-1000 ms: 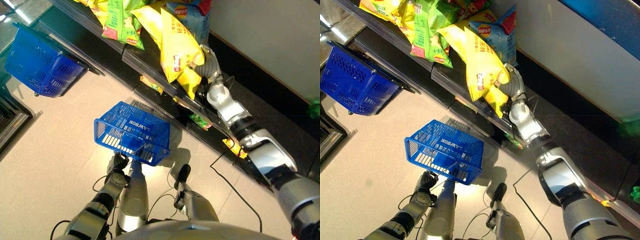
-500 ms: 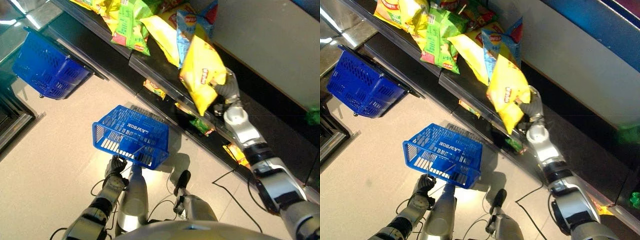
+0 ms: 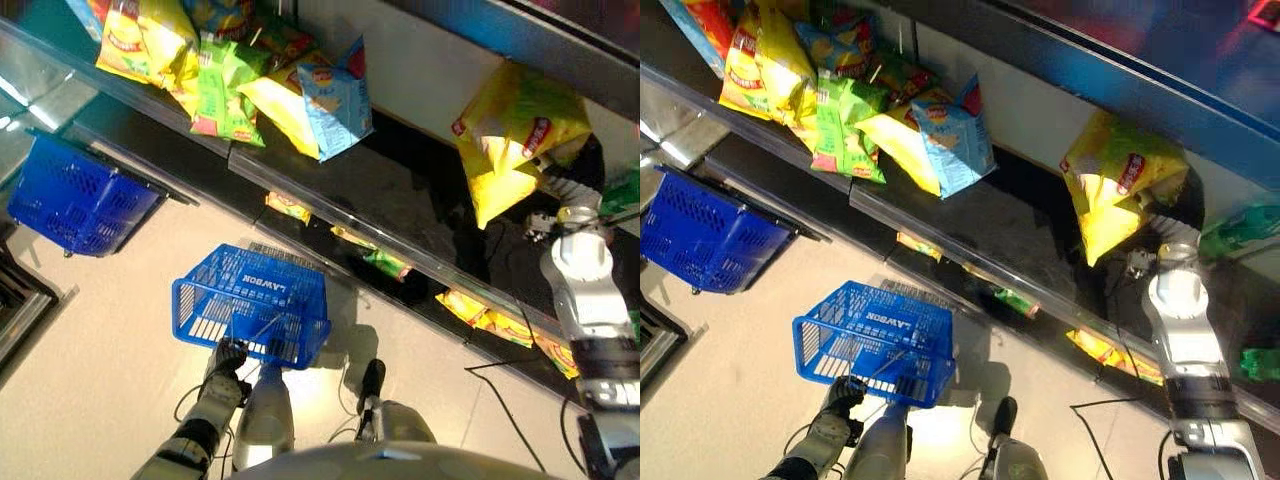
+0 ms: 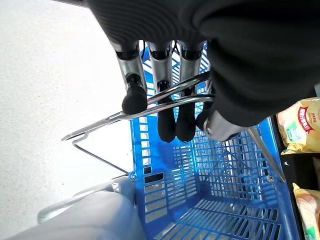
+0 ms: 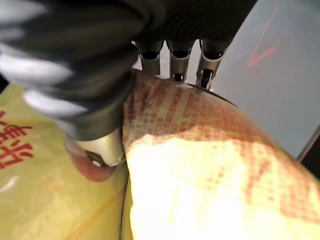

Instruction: Pick up the snacks into the basket

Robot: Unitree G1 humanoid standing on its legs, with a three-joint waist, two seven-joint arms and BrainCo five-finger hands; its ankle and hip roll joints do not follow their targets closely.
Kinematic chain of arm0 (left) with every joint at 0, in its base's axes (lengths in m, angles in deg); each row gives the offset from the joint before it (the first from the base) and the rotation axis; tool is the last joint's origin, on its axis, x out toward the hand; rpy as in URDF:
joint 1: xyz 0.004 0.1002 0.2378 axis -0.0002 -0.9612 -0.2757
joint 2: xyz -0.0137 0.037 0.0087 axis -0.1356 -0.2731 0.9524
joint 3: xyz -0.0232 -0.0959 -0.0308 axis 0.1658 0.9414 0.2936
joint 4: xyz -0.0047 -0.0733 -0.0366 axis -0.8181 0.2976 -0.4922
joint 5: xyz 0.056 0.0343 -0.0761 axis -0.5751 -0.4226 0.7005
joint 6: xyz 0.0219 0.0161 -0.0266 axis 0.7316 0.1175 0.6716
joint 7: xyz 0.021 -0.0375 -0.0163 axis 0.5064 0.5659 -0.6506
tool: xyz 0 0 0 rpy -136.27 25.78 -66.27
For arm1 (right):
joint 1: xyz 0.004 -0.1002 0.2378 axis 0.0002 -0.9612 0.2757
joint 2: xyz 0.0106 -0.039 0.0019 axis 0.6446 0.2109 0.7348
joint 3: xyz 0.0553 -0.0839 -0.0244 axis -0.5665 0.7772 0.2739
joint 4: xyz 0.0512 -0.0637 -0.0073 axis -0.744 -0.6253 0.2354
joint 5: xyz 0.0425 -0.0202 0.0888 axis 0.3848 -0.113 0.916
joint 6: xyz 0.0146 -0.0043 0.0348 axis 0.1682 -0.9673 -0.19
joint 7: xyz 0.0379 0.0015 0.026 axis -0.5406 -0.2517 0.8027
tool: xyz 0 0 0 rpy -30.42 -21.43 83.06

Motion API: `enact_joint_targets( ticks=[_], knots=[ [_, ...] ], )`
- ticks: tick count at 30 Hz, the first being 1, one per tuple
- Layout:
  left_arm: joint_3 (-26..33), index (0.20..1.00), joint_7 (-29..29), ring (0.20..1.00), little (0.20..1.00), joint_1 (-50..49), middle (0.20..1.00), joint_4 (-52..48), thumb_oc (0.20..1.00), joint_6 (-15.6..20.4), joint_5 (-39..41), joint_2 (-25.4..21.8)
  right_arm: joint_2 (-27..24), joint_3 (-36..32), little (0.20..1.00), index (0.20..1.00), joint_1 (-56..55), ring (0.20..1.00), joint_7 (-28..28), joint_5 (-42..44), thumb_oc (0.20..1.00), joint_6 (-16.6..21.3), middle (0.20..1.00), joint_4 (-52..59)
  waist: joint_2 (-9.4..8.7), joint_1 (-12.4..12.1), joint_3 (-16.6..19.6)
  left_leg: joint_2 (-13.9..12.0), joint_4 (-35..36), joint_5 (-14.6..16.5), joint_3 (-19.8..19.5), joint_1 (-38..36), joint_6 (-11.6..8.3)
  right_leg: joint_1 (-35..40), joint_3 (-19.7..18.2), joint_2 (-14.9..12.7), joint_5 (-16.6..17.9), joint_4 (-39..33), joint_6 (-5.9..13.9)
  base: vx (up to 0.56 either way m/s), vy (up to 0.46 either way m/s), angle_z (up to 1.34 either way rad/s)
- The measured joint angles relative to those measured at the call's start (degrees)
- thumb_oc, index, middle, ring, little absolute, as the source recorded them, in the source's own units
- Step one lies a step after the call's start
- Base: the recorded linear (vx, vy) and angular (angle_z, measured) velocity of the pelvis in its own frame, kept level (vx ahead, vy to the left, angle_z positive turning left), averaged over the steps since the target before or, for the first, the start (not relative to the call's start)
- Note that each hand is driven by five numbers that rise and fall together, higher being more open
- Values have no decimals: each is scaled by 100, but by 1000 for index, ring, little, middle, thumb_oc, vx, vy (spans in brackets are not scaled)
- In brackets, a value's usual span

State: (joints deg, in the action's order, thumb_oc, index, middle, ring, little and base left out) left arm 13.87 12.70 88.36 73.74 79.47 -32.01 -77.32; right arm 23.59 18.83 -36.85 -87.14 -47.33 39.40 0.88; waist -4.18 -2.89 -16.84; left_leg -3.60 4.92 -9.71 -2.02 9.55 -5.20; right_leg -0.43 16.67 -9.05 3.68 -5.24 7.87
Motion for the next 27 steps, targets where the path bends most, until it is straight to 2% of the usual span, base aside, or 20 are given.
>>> enact_joint_targets(
  ticks=[4,5,6,10,11,16,18,20,21,25,27],
  knots=[
    [3,200,-43,200,200,-48,200,34,200,-4,-1,68,99,-22,200,200,-683,200,347,84,200,25,200,436,47,71,80,-3,2,3,24,-6,0,-8,-24,-2,0,0,0,13,-15,-3],
    [19,200,-72,200,200,-73,200,31,200,-1,-1,75,254,-62,200,200,-951,200,517,95,200,28,200,598,55,65,98,-5,3,4,34,-9,0,-9,-33,-1,0,0,-1,3,-24,-5],
    [30,200,-92,200,200,-86,200,27,200,-4,0,88,432,-79,200,200,-1175,200,667,131,200,29,200,689,59,170,119,-6,4,4,49,-13,0,-16,-46,-2,0,0,-1,0,-29,-3],
    [282,200,-157,200,200,-142,200,42,200,-5,1,171,677,76,200,200,-1907,200,1151,136,200,5,200,971,99,255,161,-7,6,6,71,0,-2,-41,-63,-5,2,0,1,-7,-15,-4],
    [286,200,-164,200,200,-149,200,55,200,-5,8,174,686,158,200,200,-2123,200,1292,136,200,16,200,957,98,354,174,-12,6,9,96,2,0,-62,-87,-8,2,0,1,-4,-15,-8],
    [447,200,-237,200,200,-155,200,77,200,2,231,201,831,765,200,200,-2982,200,1981,170,200,-117,200,788,133,401,244,-31,7,28,211,0,1,-134,-205,-8,9,0,5,-1,-15,-12],
    [508,200,-259,200,200,-184,200,34,200,9,442,194,760,1133,200,200,-3215,200,2253,-71,200,-186,200,485,142,520,298,-35,8,30,223,5,1,-151,-218,-8,9,0,8,-2,-14,-5],
    [519,200,-262,200,200,-203,200,-8,200,19,530,185,734,1267,200,200,-3233,200,2359,-301,200,-193,200,208,140,523,312,-44,8,37,272,2,4,-173,-269,-7,13,-1,20,-13,-17,-15],
    [519,200,-263,200,200,-238,200,-221,200,16,772,153,633,1486,200,200,-3067,200,2378,-643,200,-151,200,-355,135,524,316,-56,9,39,355,3,8,-227,-357,-6,36,-1,26,-17,-16,-21],
    [505,200,-220,200,200,-256,200,-692,200,30,1135,86,599,1674,200,200,-2804,200,2274,-1367,200,-275,200,-1341,157,526,315,-70,10,39,404,20,9,-279,-407,0,55,-1,24,-43,-17,-11],
    [512,200,-205,200,200,-225,200,-820,200,30,1194,48,568,1750,200,200,-2730,200,2240,-1651,200,-353,200,-1422,172,523,306,-79,11,39,485,39,10,-350,-490,1,83,-2,19,-32,-8,-20]
  ],
)
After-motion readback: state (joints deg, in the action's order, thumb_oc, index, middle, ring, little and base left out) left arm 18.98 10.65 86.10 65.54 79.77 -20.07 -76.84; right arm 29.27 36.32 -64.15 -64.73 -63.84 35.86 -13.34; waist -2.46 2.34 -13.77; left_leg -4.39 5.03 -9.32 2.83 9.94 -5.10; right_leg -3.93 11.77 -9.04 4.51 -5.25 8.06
